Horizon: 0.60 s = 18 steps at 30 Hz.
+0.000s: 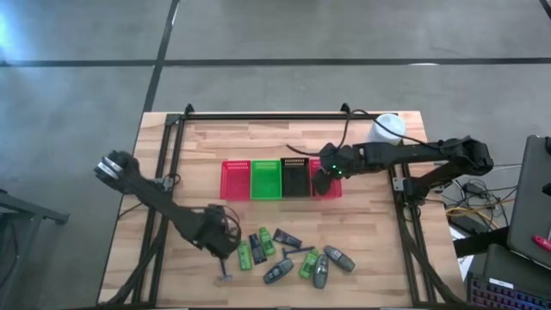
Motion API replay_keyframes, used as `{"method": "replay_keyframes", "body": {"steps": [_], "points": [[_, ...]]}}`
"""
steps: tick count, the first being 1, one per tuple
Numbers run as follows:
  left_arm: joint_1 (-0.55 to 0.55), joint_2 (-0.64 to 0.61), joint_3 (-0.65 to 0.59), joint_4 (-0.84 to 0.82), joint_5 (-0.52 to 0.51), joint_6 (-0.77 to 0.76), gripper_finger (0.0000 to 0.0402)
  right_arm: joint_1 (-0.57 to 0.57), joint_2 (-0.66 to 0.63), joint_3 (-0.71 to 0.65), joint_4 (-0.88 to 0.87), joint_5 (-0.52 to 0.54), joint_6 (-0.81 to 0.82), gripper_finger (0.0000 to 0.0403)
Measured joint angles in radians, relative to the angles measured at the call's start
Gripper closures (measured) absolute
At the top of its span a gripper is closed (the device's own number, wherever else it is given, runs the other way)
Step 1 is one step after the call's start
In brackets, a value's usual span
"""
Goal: Pick & Place Travel size toiletries
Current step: Put the top left blue razor into the left red bin
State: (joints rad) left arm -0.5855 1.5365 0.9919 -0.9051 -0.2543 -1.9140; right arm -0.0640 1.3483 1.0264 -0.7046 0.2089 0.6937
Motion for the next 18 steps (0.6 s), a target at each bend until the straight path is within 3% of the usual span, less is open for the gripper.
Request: {"method": "replay_keyframes", "body": {"steps": [6, 9, 13, 18], "points": [[0.053, -0.212, -0.006, -0.062, -0.283, 0.012, 0.0362, -0.003, -0.051, 0.000, 0.000, 0.001, 0.012, 0.0172], [0.134, -0.312, -0.035, -0.059, -0.354, 0.104, 0.0363, -0.011, -0.053, 0.000, -0.001, 0.003, 0.043, 0.0164], [0.325, -0.396, -0.080, -0.003, -0.323, 0.335, 0.0365, -0.020, -0.041, 0.000, 0.000, 0.003, 0.064, 0.0153], [0.601, -0.420, -0.160, 0.246, -0.114, 0.666, 0.0365, -0.020, -0.032, 0.000, 0.000, 0.003, 0.101, 0.0142]]}}
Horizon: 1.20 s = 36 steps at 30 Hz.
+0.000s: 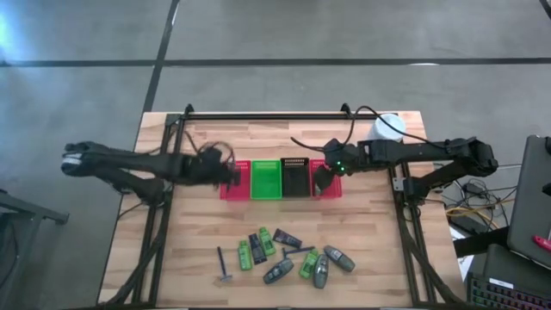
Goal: Pick & Place Travel size toiletries
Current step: Put the top left blue razor into the left red bin
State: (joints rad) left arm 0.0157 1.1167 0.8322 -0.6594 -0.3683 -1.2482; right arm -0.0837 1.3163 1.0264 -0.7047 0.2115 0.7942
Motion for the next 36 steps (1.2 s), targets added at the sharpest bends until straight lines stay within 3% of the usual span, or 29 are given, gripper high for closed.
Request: {"method": "replay_keyframes", "body": {"steps": [3, 10, 20, 28, 36], "points": [[0.107, 0.007, -0.059, 0.130, 0.131, 0.086, 0.0365, 0.000, 0.002, 0.000, 0.000, 0.001, 0.018, 0.0136], [0.152, 0.006, -0.163, 0.175, 0.213, 0.068, 0.0365, 0.000, 0.001, 0.000, 0.003, 0.054, 0.067, 0.0123], [0.150, 0.006, -0.198, 0.212, 0.126, 0.049, 0.0358, 0.000, 0.001, 0.000, 0.005, 0.079, 0.071, 0.0103], [0.150, 0.061, -0.198, 0.216, 0.124, 0.088, 0.0354, 0.000, 0.001, 0.000, 0.006, 0.079, 0.071, 0.0098], [0.149, 0.111, -0.198, 0.264, 0.151, 0.076, 0.0312, 0.000, 0.000, 0.000, 0.006, 0.079, 0.071, 0.0119]]}}
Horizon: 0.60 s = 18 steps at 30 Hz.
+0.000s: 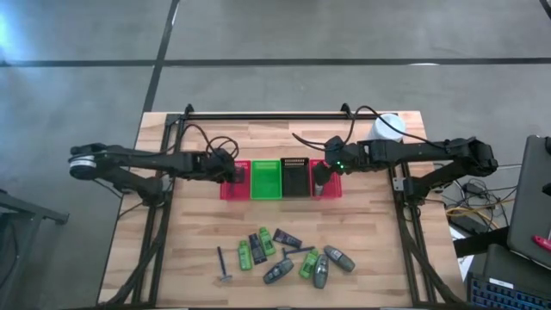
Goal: Pick & Place Travel size toiletries
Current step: Put the top left blue razor into the left red bin, then put the left blue razor into the left red bin
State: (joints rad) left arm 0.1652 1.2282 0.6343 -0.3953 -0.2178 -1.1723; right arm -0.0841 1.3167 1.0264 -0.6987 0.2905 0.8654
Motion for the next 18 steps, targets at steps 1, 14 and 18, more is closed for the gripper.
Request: {"method": "replay_keyframes", "body": {"steps": [1, 14, 18], "points": [[-0.001, 0.000, 0.001, 0.000, 0.000, -0.003, 0.0304, 0.000, 0.000, 0.000, 0.000, 0.000, 0.002, 0.0121], [-0.019, -0.106, 0.118, -0.086, 0.034, 0.066, 0.0210, 0.000, 0.000, 0.000, -0.002, -0.001, 0.029, 0.0106], [-0.071, -0.151, 0.204, -0.249, 0.039, 0.072, 0.0207, 0.000, 0.000, 0.000, -0.002, -0.002, 0.036, 0.0091]]}}
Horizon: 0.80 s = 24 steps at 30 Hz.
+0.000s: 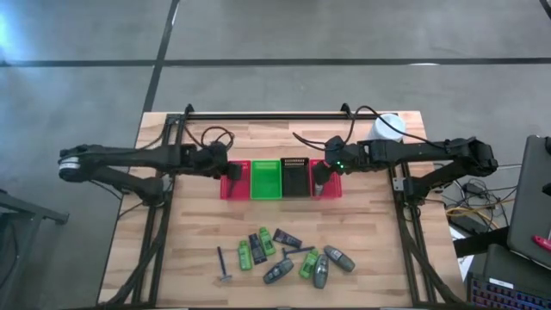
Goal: Pick & Place Travel size toiletries
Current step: Put the left blue razor into the left red bin
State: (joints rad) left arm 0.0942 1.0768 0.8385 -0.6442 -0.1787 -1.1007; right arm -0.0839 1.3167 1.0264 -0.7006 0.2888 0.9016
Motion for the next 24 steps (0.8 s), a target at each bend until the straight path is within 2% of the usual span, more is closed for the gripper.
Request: {"method": "replay_keyframes", "body": {"steps": [4, 7, 12, 17, 21, 24], "points": [[-0.110, -0.009, 0.061, -0.196, 0.004, -0.088, 0.0207, 0.000, 0.000, 0.000, 0.000, 0.000, 0.000, 0.0078], [-0.233, -0.008, 0.075, -0.253, 0.003, -0.225, 0.0207, 0.000, 0.000, 0.000, 0.000, 0.000, 0.000, 0.0068], [-0.471, 0.016, 0.056, -0.255, -0.022, -0.539, 0.0206, 0.000, 0.000, 0.000, -0.001, 0.000, 0.004, 0.0053], [-0.671, 0.092, 0.034, -0.232, -0.025, -0.850, 0.0206, 0.000, 0.000, 0.000, 0.000, 0.006, -0.007, 0.0043], [-0.755, 0.187, 0.033, -0.147, -0.020, -1.077, 0.0206, -0.007, 0.000, 0.000, -0.001, 0.019, -0.017, 0.0043], [-0.771, 0.279, 0.043, -0.057, -0.014, -1.126, 0.0206, -0.017, 0.000, 0.000, -0.001, 0.025, -0.029, 0.0049]]}}
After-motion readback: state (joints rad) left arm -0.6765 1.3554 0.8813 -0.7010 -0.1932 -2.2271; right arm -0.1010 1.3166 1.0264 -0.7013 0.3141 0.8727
